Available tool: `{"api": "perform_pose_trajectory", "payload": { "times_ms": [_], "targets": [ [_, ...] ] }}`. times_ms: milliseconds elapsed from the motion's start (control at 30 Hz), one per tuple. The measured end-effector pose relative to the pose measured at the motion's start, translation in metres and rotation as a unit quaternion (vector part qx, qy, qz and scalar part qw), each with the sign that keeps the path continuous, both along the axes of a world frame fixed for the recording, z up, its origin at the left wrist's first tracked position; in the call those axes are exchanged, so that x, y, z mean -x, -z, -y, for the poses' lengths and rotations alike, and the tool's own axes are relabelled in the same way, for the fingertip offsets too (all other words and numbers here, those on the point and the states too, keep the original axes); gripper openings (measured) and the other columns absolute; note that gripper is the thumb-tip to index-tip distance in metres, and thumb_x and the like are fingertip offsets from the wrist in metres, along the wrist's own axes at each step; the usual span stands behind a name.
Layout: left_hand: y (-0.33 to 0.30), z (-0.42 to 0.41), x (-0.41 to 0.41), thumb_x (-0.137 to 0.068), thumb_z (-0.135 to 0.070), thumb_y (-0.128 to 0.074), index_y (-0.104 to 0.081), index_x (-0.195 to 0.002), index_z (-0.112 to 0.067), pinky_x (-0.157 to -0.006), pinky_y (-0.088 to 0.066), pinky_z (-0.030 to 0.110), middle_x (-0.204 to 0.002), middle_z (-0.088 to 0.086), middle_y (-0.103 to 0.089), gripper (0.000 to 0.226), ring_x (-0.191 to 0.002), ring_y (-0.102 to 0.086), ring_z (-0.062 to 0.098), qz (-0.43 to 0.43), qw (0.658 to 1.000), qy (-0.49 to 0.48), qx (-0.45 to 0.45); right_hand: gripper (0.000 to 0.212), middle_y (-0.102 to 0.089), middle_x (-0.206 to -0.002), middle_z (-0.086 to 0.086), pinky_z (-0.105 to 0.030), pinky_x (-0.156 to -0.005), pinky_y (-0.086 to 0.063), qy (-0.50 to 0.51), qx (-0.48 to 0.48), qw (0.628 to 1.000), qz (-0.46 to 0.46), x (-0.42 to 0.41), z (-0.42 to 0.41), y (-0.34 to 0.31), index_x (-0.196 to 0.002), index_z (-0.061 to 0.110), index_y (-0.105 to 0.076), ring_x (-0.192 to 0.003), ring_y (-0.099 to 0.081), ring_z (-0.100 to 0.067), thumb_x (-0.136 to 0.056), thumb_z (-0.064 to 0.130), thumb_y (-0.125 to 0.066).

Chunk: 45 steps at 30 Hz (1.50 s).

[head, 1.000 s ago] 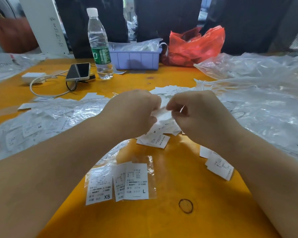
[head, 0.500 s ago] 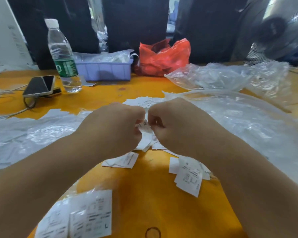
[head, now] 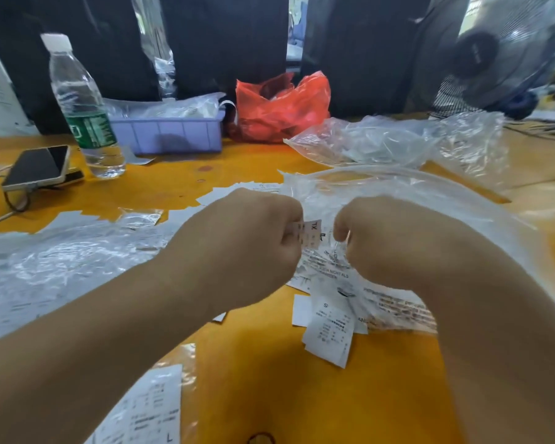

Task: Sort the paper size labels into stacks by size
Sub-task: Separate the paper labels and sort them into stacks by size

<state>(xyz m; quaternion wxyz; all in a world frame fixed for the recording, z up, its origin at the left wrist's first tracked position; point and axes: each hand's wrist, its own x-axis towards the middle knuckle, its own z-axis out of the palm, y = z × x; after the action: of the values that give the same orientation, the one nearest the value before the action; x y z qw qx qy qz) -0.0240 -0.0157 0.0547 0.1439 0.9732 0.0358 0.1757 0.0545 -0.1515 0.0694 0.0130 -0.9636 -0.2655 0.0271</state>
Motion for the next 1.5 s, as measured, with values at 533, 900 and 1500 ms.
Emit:
{"api": "perform_pose_trajectory", "payload": {
  "times_ms": [533, 900, 1500],
  "targets": [
    [-0.001, -0.015, 0.023, -0.095, -0.025, -0.052, -0.067, -0.084, -0.028, -0.032, -0.032, 0.01, -0.075, -0.016, -0.06, 0.018, -0.051, -0.054, 0.011, -0.07, 0.994, -0.024, 0.084, 0.04, -0.061, -0.105, -0.001, -0.034, -0.077, -0.055, -0.031, -0.09, 0.995, 0.023, 0.0, 0.0, 0.01, -0.115, 0.017, -0.06, -0.09, -0.06, -0.02, -0.081, -0.002, -0.049],
    [-0.007, -0.061, 0.06, -0.091, -0.02, -0.062, -0.066, -0.094, -0.033, -0.071, -0.059, 0.038, -0.072, -0.013, -0.072, 0.014, -0.058, -0.064, 0.003, -0.097, 0.952, -0.056, 0.287, 0.033, -0.063, -0.088, -0.001, -0.03, -0.065, -0.055, -0.316, -0.563, 0.698, -0.311, 0.029, -0.027, 0.007, -0.089, 0.024, -0.073, -0.073, -0.065, -0.018, -0.072, -0.003, -0.064],
    [0.002, -0.09, 0.099, -0.074, -0.06, -0.06, -0.076, -0.091, -0.022, -0.065, -0.052, 0.026, -0.09, 0.003, -0.069, 0.045, -0.077, -0.062, 0.014, -0.132, 0.805, 0.095, 0.57, 0.032, -0.06, -0.086, -0.007, -0.036, -0.062, -0.046, -0.28, -0.565, 0.602, -0.49, 0.067, -0.075, 0.007, -0.091, 0.012, -0.072, -0.068, -0.05, -0.031, -0.071, -0.009, -0.06]
  ]
}}
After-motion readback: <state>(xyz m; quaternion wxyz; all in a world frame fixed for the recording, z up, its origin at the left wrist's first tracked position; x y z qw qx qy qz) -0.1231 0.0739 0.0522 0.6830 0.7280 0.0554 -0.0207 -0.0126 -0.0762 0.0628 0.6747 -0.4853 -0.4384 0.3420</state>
